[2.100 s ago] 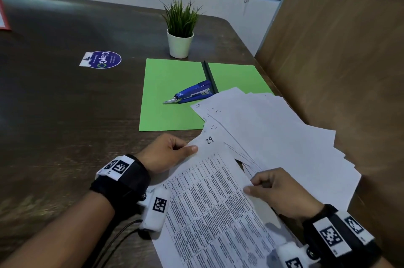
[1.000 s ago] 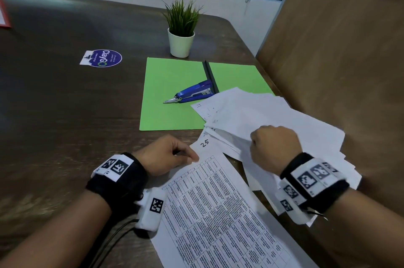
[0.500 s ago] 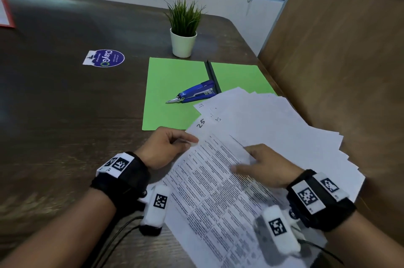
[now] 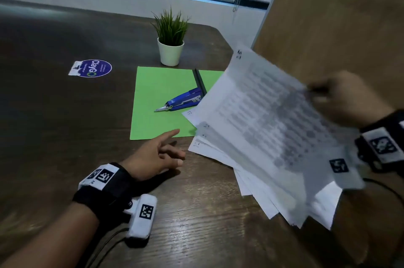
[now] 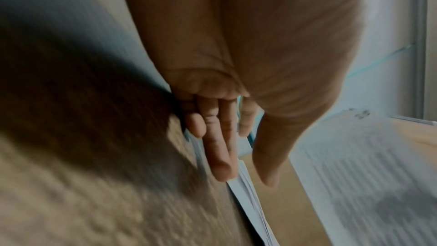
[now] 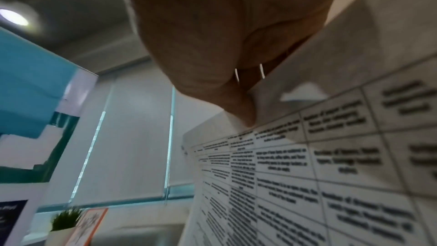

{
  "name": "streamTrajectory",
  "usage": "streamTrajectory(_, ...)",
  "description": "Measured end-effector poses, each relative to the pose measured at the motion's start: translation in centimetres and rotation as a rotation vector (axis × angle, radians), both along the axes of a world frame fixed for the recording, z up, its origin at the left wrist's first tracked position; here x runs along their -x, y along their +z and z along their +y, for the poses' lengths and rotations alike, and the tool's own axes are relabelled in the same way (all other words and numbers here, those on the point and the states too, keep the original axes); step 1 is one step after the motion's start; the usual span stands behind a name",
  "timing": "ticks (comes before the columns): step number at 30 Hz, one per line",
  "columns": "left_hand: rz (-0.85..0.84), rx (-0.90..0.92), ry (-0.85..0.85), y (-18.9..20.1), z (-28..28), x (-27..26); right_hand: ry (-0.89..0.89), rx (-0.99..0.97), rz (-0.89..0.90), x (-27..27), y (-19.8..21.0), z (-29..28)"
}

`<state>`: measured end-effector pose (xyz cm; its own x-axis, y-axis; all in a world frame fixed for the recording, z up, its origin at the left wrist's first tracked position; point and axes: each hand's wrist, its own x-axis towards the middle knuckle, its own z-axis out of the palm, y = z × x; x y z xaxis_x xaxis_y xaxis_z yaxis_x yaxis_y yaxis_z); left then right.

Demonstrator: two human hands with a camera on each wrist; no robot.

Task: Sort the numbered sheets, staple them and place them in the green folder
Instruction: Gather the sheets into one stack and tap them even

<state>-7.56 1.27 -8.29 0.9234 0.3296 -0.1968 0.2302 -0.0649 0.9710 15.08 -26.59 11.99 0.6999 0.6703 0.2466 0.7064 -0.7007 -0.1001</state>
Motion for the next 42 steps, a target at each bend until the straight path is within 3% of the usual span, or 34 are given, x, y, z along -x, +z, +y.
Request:
streamTrajectory(3,0.038,-0.007,-0.028,-0.1,-0.6,-0.1,-0.003,-0.055,-0.196,-0.7,5.6,-0.2)
streamTrajectory(6,0.078,-0.035,-0.062,0.3,-1.4,-0.3,-0.007,-0.034,-0.238,0.5,6.9,0.6)
streamTrajectory(11,0.130,0.135,-0.043,1.5,-4.7,-0.3,0.017,0.316,-0.269,5.5,-2.6,3.6)
streamTrajectory(14,0.148,0.259,-0.002,1.7,-6.8,-0.7,0.018,0.562,-0.016,6.5,-10.0,4.7)
streamTrajectory(16,0.152,0.324,0.029,1.8,-7.7,-1.3,0.041,0.660,0.155,6.5,-12.9,5.0)
streamTrajectory(21,0.154,0.359,0.119,2.5,-7.6,-3.4,-0.014,0.421,0.224,2.2,-11.5,4.7)
streamTrajectory(23,0.157,0.255,0.139,2.6,-6.8,-4.0,-0.082,0.317,0.283,-1.5,-10.3,4.3)
streamTrajectory(27,0.298,-0.342,0.090,2.5,-5.3,-3.8,-0.249,0.200,0.423,-9.2,-11.0,2.8)
streamTrajectory(29,0.369,-0.495,0.048,2.6,-5.2,-4.1,-0.311,0.183,0.455,-11.7,-12.2,2.4)
streamTrajectory(34,0.466,-0.712,0.014,2.7,-4.8,-6.7,-0.408,0.087,0.554,-13.9,-15.5,3.0)
streamTrajectory(38,0.528,-0.845,0.025,2.8,-4.0,-8.2,-0.474,0.062,0.532,-14.1,-17.0,3.8)
streamTrajectory(42,0.541,-0.810,0.074,2.7,-3.6,-8.2,-0.538,0.076,0.503,-15.1,-17.7,4.0)
